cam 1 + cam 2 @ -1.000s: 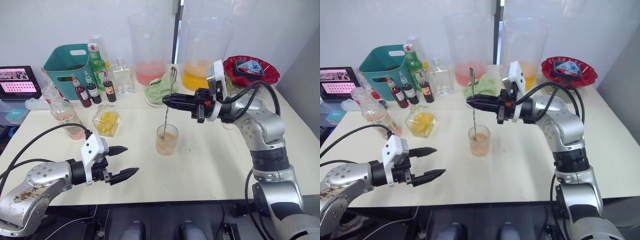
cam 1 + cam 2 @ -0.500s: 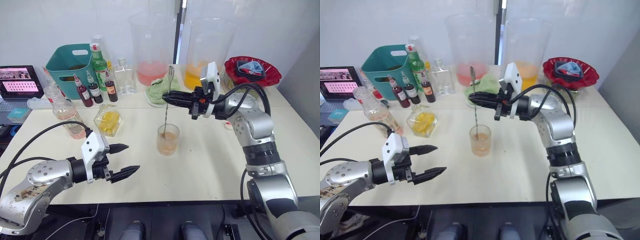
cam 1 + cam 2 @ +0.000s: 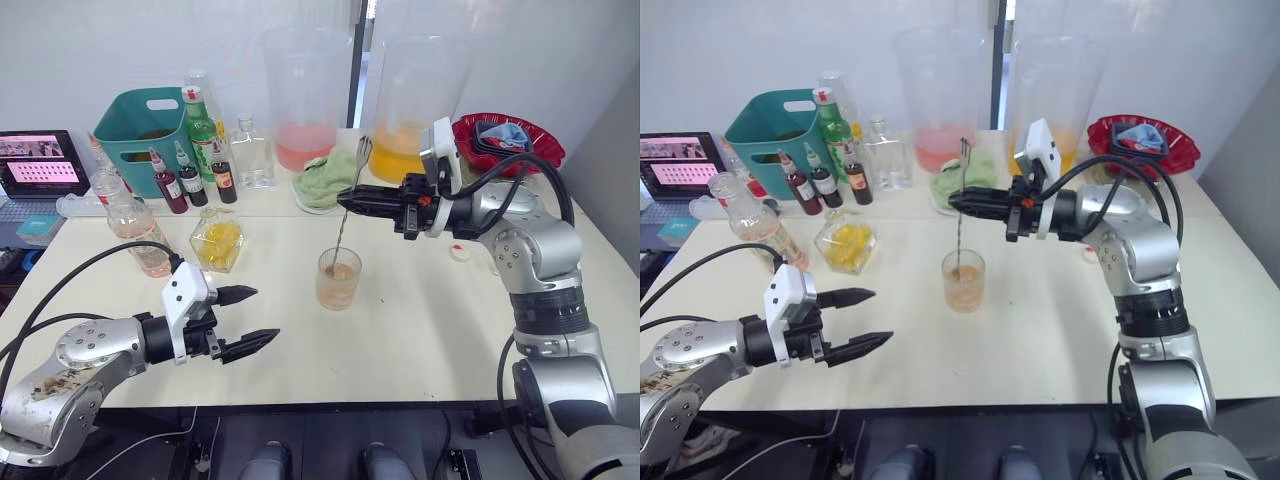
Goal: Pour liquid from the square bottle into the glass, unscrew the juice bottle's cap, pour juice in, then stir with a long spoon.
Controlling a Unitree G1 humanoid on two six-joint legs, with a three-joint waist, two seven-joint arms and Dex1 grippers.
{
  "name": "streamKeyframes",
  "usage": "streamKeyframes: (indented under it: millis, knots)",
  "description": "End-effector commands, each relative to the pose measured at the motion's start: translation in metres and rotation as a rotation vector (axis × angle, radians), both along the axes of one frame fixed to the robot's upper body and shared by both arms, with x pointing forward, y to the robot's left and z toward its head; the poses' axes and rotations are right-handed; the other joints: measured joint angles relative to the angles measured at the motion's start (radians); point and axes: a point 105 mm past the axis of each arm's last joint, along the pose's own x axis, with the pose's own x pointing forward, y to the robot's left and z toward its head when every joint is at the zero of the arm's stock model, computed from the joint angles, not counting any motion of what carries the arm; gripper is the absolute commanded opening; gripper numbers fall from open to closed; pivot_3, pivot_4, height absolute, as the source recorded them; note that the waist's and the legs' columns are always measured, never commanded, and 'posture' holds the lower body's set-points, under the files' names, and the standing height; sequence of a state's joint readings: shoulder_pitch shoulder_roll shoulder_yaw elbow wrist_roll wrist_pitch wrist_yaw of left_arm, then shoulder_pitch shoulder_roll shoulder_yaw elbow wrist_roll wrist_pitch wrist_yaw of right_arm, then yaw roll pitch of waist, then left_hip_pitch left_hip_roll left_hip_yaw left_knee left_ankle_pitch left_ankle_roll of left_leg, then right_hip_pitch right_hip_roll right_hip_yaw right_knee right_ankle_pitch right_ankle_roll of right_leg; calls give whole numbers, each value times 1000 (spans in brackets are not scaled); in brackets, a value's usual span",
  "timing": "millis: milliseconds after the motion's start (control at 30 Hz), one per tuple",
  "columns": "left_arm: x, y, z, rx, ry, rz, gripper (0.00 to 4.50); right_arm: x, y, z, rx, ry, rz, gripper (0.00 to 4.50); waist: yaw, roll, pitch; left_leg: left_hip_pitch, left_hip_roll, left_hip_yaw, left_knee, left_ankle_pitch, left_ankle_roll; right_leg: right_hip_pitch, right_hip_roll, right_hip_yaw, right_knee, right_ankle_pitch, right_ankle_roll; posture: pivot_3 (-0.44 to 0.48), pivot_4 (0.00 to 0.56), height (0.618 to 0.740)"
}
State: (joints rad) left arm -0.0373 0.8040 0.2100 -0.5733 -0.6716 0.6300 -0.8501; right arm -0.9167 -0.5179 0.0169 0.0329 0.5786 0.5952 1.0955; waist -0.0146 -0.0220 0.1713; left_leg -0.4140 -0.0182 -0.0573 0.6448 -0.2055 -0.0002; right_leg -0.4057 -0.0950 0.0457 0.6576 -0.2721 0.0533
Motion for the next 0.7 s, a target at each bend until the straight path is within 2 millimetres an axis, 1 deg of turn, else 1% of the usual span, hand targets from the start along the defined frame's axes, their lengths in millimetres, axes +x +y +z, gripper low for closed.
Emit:
streamKeyframes:
  millis: [33,100,200,400,567,700]
  knots:
    - [0,-2,4,3,-30,-22,4448,-14,4,22,57,-16,49,0,0,0,0,0,0,0,0,0,0,0,0,0,0,0,0,0,150,740]
    - [0,-3,4,1,-31,-24,4448,-15,7,19,44,12,57,0,0,0,0,0,0,0,0,0,0,0,0,0,0,0,0,0,150,740]
    - [1,-4,3,2,-34,-26,4448,-17,9,9,-25,34,74,0,0,0,0,0,0,0,0,0,0,0,0,0,0,0,0,0,150,740]
    - [3,-3,3,5,-38,-22,4448,-16,1,6,-147,34,79,0,0,0,0,0,0,1,0,0,0,0,0,0,0,0,0,0,150,740]
    - [6,-2,6,-4,-43,-18,4448,-7,-5,19,-169,-14,40,0,-1,0,0,0,0,2,0,0,0,0,1,0,-1,0,0,0,150,740]
    - [10,-1,10,-15,-56,-9,4448,6,4,12,-163,-61,-13,0,-2,0,0,0,0,2,0,0,0,0,0,0,-1,0,0,0,150,740]
